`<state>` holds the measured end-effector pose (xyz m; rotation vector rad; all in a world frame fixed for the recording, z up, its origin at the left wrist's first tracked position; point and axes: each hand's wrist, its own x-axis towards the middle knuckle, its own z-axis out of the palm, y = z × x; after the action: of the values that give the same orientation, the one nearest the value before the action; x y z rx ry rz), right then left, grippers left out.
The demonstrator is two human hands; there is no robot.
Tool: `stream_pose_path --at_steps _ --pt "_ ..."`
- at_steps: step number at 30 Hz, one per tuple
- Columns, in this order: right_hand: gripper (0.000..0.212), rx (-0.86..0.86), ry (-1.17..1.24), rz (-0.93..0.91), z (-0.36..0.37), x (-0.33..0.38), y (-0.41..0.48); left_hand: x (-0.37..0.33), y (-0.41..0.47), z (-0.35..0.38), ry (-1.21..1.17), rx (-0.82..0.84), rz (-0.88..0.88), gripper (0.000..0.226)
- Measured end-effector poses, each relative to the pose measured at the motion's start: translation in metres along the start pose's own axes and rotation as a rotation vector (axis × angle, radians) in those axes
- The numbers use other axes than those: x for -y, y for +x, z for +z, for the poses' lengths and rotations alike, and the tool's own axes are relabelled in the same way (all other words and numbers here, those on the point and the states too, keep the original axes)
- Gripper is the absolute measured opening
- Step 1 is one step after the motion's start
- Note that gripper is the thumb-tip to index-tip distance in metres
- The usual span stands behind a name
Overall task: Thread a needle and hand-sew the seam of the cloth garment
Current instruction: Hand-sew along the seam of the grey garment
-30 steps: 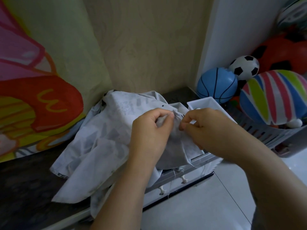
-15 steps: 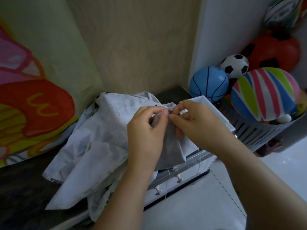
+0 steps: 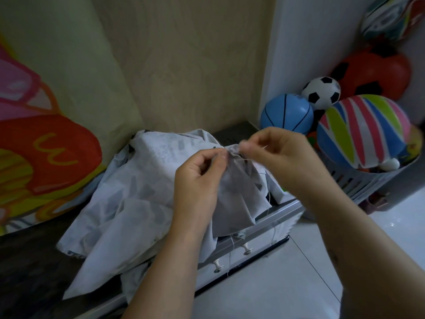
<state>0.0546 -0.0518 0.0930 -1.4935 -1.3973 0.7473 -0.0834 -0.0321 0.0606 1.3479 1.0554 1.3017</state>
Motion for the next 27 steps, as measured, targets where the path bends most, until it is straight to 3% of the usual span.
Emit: stream_pose_path --at_steps 2,5,8,10,12,14,16,18,21,24,27 --pt "0.027 -0.022 0.008 0.080 -0.007 0.000 0.003 -0.001 0.000 -0.002 -0.001 0.061 0.020 0.019" --pt "0.029 0.191 0.098 0.239 -0.006 -0.001 0.002 -0.003 -0.001 -0.003 -0.001 0.234 0.011 0.018" --pt "0.021 0.280 0.285 0.255 -0.006 0.000 0.000 -0.003 -0.001 -0.006 -0.028 0.302 -0.015 0.013" --pt "0.023 0.220 0.332 0.239 -0.009 -0.002 0.002 -0.002 0.000 -0.008 -0.028 0.321 -0.027 0.013" --pt "0.019 0.053 0.354 0.240 -0.011 -0.005 0.005 -0.002 0.000 -0.010 -0.028 0.334 -0.058 0.015" --pt "0.020 -0.079 0.632 0.325 -0.015 -0.004 0.011 -0.002 0.001 -0.011 -0.055 0.346 -0.098 0.011" --pt "0.019 -0.102 0.925 0.395 -0.018 -0.001 0.014 -0.002 0.000 -0.011 -0.097 0.354 -0.135 0.012" --pt "0.019 -0.066 0.984 0.354 -0.015 0.004 0.016 -0.003 0.000 -0.011 -0.116 0.361 -0.165 0.013" --pt "0.019 -0.070 0.680 0.166 -0.005 0.010 0.020 -0.006 0.000 -0.011 -0.108 0.379 -0.205 0.006" --pt "0.019 -0.040 -0.038 -0.129 0.000 0.017 0.027 -0.011 -0.003 -0.012 -0.109 0.392 -0.250 0.009" --pt "0.019 0.081 -0.558 -0.444 -0.004 0.013 0.037 -0.022 -0.005 -0.013 -0.124 0.404 -0.284 0.024"
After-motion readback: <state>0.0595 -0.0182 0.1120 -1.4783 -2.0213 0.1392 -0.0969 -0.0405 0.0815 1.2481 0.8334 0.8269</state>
